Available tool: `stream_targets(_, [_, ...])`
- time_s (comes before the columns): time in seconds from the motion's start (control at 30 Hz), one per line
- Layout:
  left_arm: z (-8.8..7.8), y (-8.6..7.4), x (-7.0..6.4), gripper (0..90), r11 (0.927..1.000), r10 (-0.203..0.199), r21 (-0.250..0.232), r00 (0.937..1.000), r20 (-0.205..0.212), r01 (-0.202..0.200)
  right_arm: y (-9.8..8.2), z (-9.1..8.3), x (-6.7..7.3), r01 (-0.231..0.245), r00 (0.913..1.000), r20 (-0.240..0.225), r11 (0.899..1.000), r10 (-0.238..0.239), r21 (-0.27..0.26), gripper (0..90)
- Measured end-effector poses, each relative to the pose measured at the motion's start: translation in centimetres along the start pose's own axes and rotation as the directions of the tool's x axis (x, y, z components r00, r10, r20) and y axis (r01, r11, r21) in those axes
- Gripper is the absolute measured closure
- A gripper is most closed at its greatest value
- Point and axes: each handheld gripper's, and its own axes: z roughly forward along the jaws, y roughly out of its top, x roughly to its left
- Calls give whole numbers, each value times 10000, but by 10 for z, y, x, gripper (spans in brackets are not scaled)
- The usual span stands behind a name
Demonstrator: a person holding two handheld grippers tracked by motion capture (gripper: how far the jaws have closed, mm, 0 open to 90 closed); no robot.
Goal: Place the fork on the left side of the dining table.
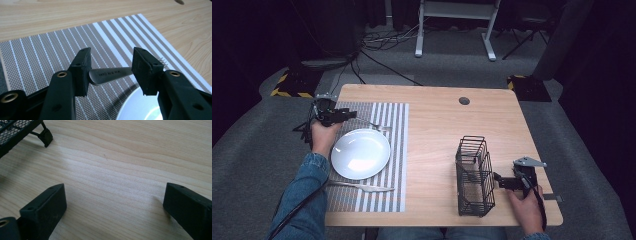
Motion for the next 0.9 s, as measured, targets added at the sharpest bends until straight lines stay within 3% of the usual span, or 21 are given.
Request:
stream_targets(0.5, [10,-13,13,490,9968,-458,660,9989,-73,461,0,0,0,-2,10000,0,10000,2,0,47])
stream_targets(0.9, [13,-16,20,481,9938,-784,774,9967,-224,799,0,0,0,-1,10000,1,10000,1,1,47])
